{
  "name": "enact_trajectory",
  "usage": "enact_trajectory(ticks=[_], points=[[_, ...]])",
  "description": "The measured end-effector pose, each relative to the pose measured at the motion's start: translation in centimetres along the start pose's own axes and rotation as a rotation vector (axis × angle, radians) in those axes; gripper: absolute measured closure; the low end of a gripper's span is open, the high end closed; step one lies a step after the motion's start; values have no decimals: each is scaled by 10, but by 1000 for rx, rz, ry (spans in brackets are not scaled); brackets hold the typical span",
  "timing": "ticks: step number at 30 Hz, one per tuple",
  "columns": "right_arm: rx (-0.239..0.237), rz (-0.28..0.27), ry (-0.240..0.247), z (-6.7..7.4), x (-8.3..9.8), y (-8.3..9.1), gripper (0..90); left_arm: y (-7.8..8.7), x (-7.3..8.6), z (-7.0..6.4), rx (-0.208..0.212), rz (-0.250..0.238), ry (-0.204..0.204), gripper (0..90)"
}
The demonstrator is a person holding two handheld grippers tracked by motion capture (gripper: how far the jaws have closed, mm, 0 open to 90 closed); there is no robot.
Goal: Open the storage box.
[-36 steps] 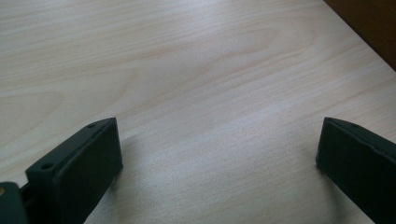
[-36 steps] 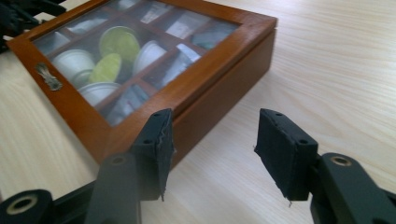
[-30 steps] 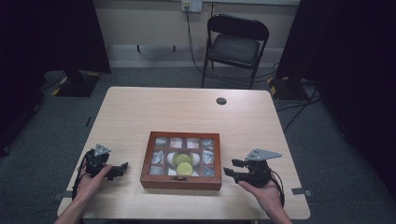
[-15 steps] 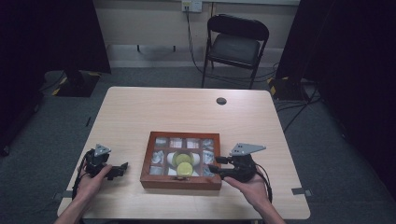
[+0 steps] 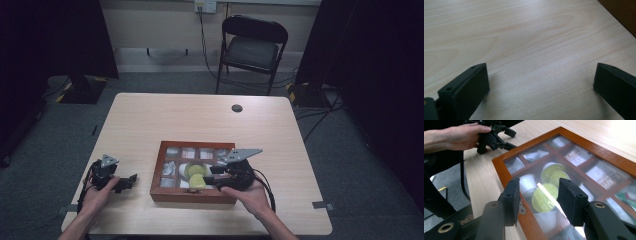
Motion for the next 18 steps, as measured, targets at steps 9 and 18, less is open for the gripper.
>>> enact_trajectory(ticks=[9, 18], points=[[-48, 43, 33, 7, 2, -26, 626, 0, 0, 0, -1, 0, -1, 0], [-94, 91, 55, 12, 8, -44, 720, 0, 0, 0, -1, 0, -1, 0]])
Point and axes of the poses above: each handheld gripper's, and its own axes: y roughly backward along the jaws, x roughly out of its underside, z roughly to its left, the point moved 1 cm from there along -y, roughly forward along the jaws, and after that the axes turned 9 degrees about -x, right-handed, at the moved point
